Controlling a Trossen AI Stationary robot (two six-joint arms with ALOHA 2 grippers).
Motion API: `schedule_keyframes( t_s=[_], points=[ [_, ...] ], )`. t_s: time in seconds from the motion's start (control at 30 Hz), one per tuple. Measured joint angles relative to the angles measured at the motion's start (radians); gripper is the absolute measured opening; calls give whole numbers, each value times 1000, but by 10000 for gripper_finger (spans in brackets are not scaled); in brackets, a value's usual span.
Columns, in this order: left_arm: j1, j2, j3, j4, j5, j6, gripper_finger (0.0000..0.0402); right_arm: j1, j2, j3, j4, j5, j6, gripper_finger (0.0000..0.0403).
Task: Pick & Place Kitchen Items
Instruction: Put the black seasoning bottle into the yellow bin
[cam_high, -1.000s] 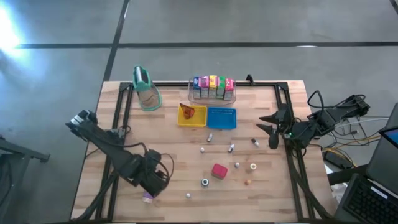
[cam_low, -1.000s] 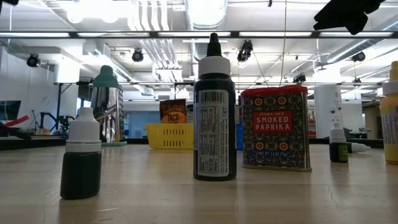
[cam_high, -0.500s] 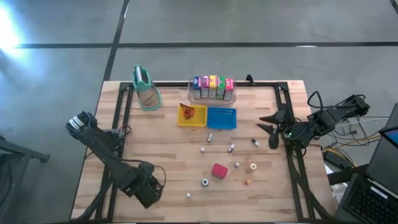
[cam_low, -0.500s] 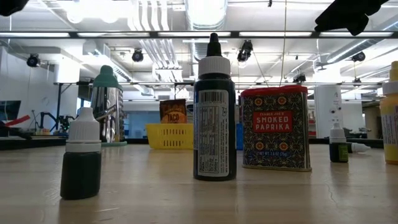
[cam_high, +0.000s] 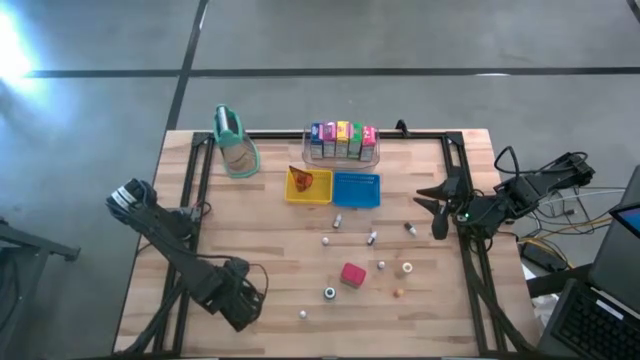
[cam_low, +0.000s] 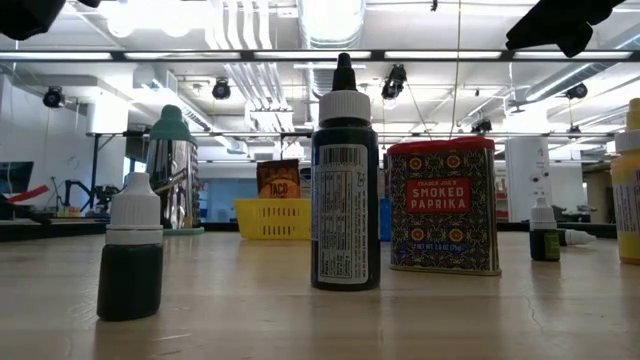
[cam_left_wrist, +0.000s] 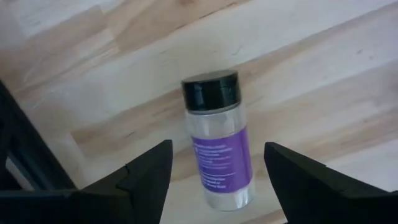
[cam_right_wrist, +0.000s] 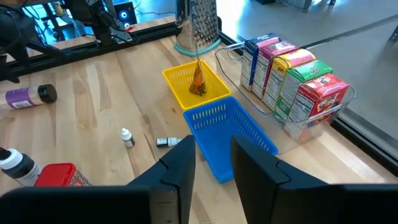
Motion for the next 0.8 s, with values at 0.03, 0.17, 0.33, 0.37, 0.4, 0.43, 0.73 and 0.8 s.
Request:
schedule_keyframes(
  t_s=[0.03,0.17,0.33,0.37,0.4,0.43,0.73,0.8],
  points=[
    [0,0,-7,6,0,0,259,0,0,0,0,0,0,93],
    [2,0,-51,63,-9,1,259,0,0,0,0,0,-1,86],
    [10,0,-105,140,-8,11,259,0,0,0,0,0,-1,79],
    [13,0,-113,145,-7,12,259,0,0,0,0,0,-1,78],
    [16,0,-122,151,-7,15,259,0,0,0,0,0,-1,77],
    [19,0,-131,165,-8,19,259,0,0,0,0,0,-1,77],
    [42,0,-219,270,-8,27,259,0,0,0,0,0,-1,101],
    [43,0,-241,300,-8,27,259,0,0,0,0,1,-1,108]
  ],
)
